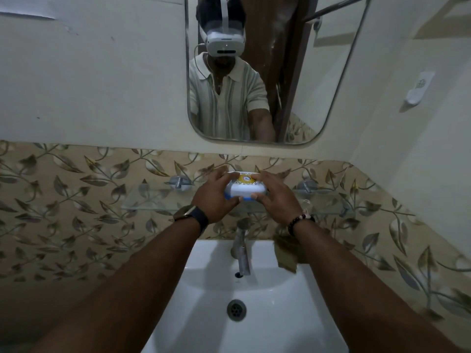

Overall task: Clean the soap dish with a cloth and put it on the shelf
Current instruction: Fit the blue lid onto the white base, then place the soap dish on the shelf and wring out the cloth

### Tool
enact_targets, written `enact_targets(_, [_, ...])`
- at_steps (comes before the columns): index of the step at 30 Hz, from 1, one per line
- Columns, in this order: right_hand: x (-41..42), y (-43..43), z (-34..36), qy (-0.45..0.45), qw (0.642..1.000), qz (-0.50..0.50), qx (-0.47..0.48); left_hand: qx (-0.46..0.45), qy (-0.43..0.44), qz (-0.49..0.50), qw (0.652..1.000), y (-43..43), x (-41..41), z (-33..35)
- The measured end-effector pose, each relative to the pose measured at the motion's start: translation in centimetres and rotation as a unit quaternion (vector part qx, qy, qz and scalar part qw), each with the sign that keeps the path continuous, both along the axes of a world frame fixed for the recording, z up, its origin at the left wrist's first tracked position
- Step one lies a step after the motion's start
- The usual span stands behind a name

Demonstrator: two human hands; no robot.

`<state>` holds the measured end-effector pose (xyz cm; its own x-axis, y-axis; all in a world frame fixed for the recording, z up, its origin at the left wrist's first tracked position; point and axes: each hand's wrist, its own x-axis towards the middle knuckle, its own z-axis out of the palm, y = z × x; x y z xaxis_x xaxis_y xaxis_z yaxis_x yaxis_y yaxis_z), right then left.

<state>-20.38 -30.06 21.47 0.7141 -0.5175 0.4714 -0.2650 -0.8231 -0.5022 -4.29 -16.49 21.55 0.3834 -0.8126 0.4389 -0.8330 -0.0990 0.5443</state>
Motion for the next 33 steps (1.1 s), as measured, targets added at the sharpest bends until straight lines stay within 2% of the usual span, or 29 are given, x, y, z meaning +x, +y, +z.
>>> enact_targets(7, [0.1, 0.1, -1.3, 0.017, 1.000, -0.014, 0.009, 0.037, -0.074, 0.028, 0.996, 0.0, 0.1, -1.2])
enact_targets(11, [-1.3, 0.6, -0.8, -0.019, 1.000, -0.018, -0.010, 0.000, -0.107, 0.031, 0.994, 0.3, -1.4, -0.8])
enact_targets(15, [-4.2, 1.6, -1.4, -0.081, 0.991, -0.062, -0.085, -0.085, -0.184, -0.031, 0.979, 0.3, -4.7, -0.6])
enact_targets(20, [-8.6, 2.6, -2.9, -0.147, 0.971, -0.113, -0.154, -0.147, -0.223, -0.137, 0.954, -0.8, -10.1, -1.7])
enact_targets(23, [-11.8, 2.6, -4.9, -0.127, 0.963, -0.160, -0.176, -0.153, -0.214, -0.184, 0.947, -1.4, -12.7, -2.9])
enact_targets(26, [-14.2, 2.5, -7.2, -0.067, 0.963, -0.206, -0.161, -0.135, -0.186, -0.200, 0.953, -2.2, -14.4, -5.0])
enact_targets(33, [-15.7, 0.7, -10.7, 0.019, 0.963, -0.246, -0.107, -0.079, -0.065, -0.158, 0.982, -4.9, -15.9, -11.0])
